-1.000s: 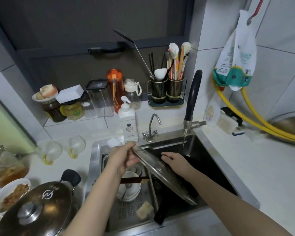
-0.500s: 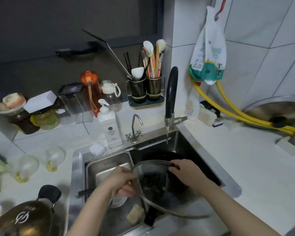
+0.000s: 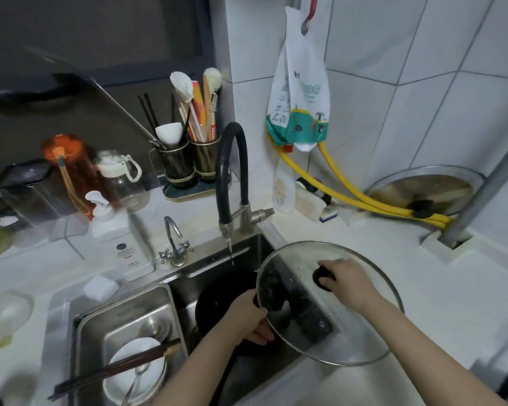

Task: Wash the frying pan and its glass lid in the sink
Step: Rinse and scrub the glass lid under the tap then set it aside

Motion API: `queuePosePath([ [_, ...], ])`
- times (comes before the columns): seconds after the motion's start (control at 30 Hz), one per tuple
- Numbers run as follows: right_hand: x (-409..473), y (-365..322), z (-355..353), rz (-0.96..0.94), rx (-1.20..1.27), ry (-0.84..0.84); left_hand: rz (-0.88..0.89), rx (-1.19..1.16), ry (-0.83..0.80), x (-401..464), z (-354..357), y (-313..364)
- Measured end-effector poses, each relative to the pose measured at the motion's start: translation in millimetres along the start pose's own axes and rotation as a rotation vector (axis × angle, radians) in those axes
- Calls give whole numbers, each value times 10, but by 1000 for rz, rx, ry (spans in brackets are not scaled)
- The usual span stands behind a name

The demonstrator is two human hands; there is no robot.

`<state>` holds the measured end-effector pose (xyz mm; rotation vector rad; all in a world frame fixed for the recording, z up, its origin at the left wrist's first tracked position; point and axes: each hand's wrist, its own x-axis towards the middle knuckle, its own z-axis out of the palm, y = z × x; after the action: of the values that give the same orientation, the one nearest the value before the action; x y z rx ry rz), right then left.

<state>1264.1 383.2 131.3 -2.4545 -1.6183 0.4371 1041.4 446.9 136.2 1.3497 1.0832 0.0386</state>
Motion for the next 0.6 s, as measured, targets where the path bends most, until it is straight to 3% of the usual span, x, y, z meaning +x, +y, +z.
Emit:
queuePosePath([
  [0.2,427,463,-19,54,74,28,-38,13,45,529,351,371],
  [0.6,1090,988,102,112,99,-13,-246,-151,166,1562,661,499],
])
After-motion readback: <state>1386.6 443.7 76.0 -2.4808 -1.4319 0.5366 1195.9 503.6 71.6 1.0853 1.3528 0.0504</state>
